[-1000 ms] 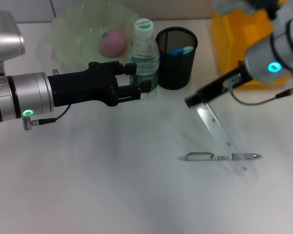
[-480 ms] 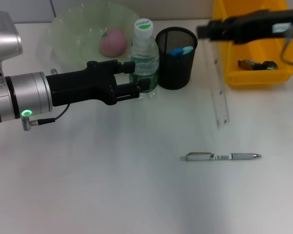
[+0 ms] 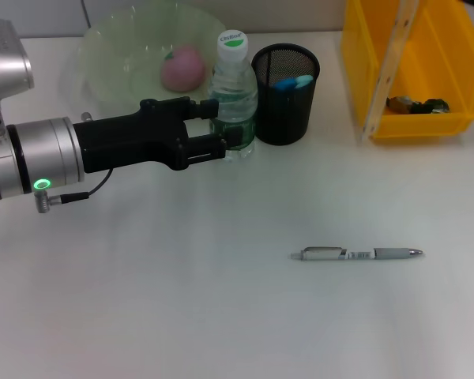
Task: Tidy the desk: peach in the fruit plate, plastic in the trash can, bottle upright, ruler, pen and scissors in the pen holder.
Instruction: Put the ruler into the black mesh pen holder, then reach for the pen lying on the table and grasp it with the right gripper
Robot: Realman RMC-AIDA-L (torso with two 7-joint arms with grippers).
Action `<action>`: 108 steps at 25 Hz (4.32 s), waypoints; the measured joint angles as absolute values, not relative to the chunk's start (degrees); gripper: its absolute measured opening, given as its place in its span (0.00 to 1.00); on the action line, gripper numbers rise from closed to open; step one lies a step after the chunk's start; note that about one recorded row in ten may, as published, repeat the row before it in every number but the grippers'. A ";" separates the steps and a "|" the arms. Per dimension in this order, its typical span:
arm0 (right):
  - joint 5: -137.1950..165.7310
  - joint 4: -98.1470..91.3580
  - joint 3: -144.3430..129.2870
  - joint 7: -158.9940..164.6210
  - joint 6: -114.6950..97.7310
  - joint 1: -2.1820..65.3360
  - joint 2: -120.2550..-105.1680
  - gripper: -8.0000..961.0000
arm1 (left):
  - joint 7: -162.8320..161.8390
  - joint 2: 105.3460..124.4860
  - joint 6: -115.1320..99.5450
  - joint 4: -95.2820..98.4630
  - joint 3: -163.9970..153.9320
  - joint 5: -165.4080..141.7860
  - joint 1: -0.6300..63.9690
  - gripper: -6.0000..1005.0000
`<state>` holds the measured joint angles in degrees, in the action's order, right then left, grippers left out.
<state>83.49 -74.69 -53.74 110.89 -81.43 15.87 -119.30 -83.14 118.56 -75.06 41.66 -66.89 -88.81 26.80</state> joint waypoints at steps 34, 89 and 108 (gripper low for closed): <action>58.87 -23.26 -50.06 57.63 -75.25 34.89 -119.41 0.45 | -79.77 118.63 -74.76 36.86 -66.97 -84.15 27.82 0.66; 58.97 -17.27 -50.44 55.67 -79.18 29.56 -119.37 0.58 | -78.66 118.68 -75.13 35.68 -66.96 -83.32 27.69 0.66; 113.61 -75.43 -43.57 117.50 -108.01 28.84 -115.90 0.60 | -78.66 118.57 -75.98 35.80 -67.50 -82.52 28.67 0.66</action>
<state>113.61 -75.43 -43.57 117.50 -108.01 28.84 -115.90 -78.66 118.57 -75.98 35.80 -67.50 -82.52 28.67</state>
